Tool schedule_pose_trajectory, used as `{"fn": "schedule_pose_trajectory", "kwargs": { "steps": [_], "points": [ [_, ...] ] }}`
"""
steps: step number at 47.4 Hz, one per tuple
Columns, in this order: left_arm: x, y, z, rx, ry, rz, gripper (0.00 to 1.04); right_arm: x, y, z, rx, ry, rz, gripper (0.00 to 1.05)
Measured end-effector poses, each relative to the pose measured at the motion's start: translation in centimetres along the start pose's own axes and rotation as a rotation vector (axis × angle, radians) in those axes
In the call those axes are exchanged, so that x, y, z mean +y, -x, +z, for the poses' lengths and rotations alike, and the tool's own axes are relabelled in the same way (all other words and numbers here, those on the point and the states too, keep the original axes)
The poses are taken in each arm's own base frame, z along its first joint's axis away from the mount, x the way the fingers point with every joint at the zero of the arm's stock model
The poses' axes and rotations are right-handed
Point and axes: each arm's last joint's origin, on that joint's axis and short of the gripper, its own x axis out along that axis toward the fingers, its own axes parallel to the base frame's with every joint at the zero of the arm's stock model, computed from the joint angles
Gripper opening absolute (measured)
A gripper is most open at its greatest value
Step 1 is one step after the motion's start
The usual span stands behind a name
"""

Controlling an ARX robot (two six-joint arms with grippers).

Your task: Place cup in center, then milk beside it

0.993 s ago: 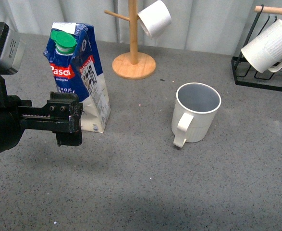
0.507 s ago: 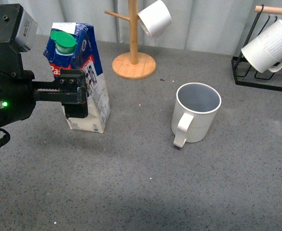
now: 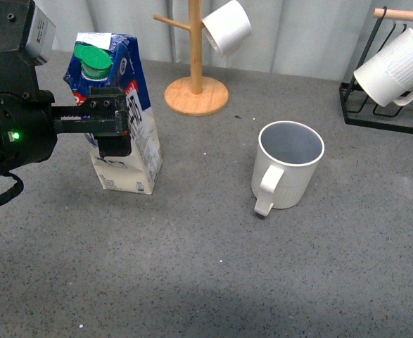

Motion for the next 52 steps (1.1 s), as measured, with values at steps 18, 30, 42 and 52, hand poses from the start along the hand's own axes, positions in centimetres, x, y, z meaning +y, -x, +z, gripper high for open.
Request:
{"fn": "schedule_pose_trajectory", "kwargs": {
  "steps": [18,30,42,52],
  "points": [
    [0.0,-0.3,0.3,-0.026,0.017,0.012,0.44,0.0,0.0,0.0,0.000,0.000,0.000,0.95],
    [-2.8,0.2,0.6,-0.055,0.001,-0.020,0.06,0.0,0.0,0.0,0.000,0.000,0.000,0.95],
    [-8.2,-0.1,0.5,-0.086,-0.024,-0.094,0.04,0.0,0.0,0.0,0.000,0.000,0.000,0.95],
    [-10.4,-0.7,0.0,-0.076,-0.006,-0.115,0.04,0.0,0.0,0.0,0.000,0.000,0.000,0.95]
  ]
}}
